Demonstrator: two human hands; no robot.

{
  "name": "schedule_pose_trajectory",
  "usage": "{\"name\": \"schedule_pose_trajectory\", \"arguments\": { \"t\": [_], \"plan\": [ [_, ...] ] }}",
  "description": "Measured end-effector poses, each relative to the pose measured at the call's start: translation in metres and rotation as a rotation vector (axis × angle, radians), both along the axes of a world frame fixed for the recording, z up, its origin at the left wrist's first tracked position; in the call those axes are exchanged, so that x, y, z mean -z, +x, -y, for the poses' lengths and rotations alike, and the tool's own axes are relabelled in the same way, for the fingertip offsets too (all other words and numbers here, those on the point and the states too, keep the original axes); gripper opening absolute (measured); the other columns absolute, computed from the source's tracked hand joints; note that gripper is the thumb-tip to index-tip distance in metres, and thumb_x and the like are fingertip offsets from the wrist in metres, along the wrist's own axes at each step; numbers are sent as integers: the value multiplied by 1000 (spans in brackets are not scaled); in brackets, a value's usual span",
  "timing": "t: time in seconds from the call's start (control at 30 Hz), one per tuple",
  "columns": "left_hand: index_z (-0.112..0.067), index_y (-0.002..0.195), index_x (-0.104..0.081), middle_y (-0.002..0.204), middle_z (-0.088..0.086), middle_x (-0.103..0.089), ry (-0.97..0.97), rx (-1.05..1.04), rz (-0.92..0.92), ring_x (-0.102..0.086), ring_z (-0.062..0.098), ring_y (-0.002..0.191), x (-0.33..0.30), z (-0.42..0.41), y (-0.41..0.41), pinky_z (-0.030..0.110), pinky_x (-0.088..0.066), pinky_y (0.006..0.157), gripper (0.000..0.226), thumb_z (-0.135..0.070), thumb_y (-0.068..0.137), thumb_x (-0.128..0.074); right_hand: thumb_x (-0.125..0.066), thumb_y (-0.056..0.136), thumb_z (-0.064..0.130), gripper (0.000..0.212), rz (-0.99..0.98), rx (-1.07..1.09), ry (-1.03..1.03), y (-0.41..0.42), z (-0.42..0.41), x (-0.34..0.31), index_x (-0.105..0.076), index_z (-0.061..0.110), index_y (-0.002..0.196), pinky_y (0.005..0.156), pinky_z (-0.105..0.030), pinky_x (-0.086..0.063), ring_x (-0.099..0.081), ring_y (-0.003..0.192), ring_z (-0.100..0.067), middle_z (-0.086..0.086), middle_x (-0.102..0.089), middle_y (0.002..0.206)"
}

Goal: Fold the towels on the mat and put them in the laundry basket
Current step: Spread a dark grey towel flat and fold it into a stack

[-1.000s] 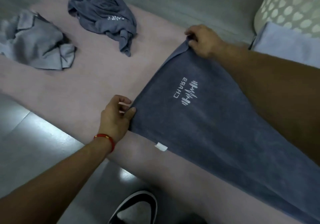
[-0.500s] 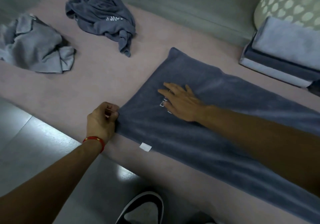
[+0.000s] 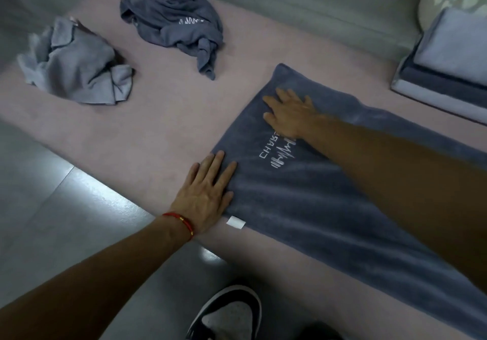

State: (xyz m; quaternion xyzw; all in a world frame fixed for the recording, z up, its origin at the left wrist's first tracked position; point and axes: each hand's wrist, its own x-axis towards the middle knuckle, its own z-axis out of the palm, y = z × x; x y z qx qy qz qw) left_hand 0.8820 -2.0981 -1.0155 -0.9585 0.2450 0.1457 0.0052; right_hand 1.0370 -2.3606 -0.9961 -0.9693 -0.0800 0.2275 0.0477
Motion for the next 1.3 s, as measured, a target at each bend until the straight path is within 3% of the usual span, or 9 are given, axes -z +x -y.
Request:
{"name": "schedule_pose_trajectory", "arguments": {
  "t": [0.17, 0.23, 0.33, 0.43, 0.6, 0.77, 0.9, 1.13, 1.3],
  "plan": [
    [-32, 156, 19, 166, 11, 17, 87, 29, -97, 6, 29, 155, 1, -2, 7, 60, -8, 121, 74, -65, 93, 1, -22, 108, 51, 64, -43, 18, 2, 32, -4, 10, 6, 31, 162, 122, -63, 2, 13, 155, -31, 1, 17, 169],
    [-38, 152, 27, 164, 6, 26, 78, 16, -128, 15, 24, 153, -1, -1, 10, 60, 0, 121, 75, -69, 88, 4, -25, 109, 43, 59, 41, 23, 21, 42, 0, 10, -2, 30, 162, 121, -64, -7, 2, 155, -33, 2, 11, 170],
    [-35, 160, -9, 168, 7, -2, -89, -40, -133, -13, 28, 154, -9, -7, 15, 59, -19, 120, 69, -61, 96, -15, -44, 104, 20, 58, 293, 79, 41, 58, 10, 9, -22, 24, 158, 109, -57, -29, -29, 139, -44, -8, -15, 167],
    [-22, 149, -45, 156, 18, -37, -171, -104, -14, -45, 39, 134, -14, -19, 18, 55, -47, 101, 52, -39, 101, -32, -49, 96, 5, 57, 337, 119, 55, 74, 20, 12, -38, 18, 150, 100, -51, -39, -43, 124, -44, -21, -45, 145],
    [-33, 160, -17, 167, 11, -13, -86, 79, 44, -21, 34, 151, -18, -23, 7, 54, -22, 121, 57, -43, 105, -27, -43, 94, 2, 35, 534, 243, 225, 97, 14, 8, -62, 5, 123, 91, -44, -45, -57, 112, -41, -23, -59, 123],
    [-30, 161, -5, 168, 12, -1, -4, 86, 39, -6, 30, 155, -1, -20, -10, 55, -20, 121, 60, -51, 105, -15, -47, 98, 9, 55, 341, 141, 369, 110, 12, 16, -41, 13, 153, 117, -34, -30, -38, 142, -35, -20, -38, 156],
    [-27, 161, 0, 166, 20, 4, 72, 121, 79, -5, 34, 154, 3, -24, -9, 64, -16, 117, 64, -51, 103, -15, -48, 103, 23, 65, 267, -99, 295, 60, 11, 26, -19, 18, 161, 125, -51, -12, -9, 156, -31, -13, -4, 169],
    [-12, 148, -46, 154, 33, -31, 56, -7, 46, -32, 51, 142, -16, 18, -10, 77, -21, 106, 75, -47, 82, -36, -19, 101, 48, 66, 198, -207, 109, -123, 42, 27, -15, 24, 162, 121, -65, -9, -2, 157, -23, 1, -3, 171],
    [-16, 145, -52, 159, 24, -29, -116, 351, 90, -29, 43, 147, -20, 94, -28, 72, -27, 108, 66, -44, 86, -40, -20, 102, 47, 64, 158, -78, 23, -240, 97, 19, -12, 27, 163, 123, -59, -9, 1, 157, -21, 1, -1, 171]
  ]
}}
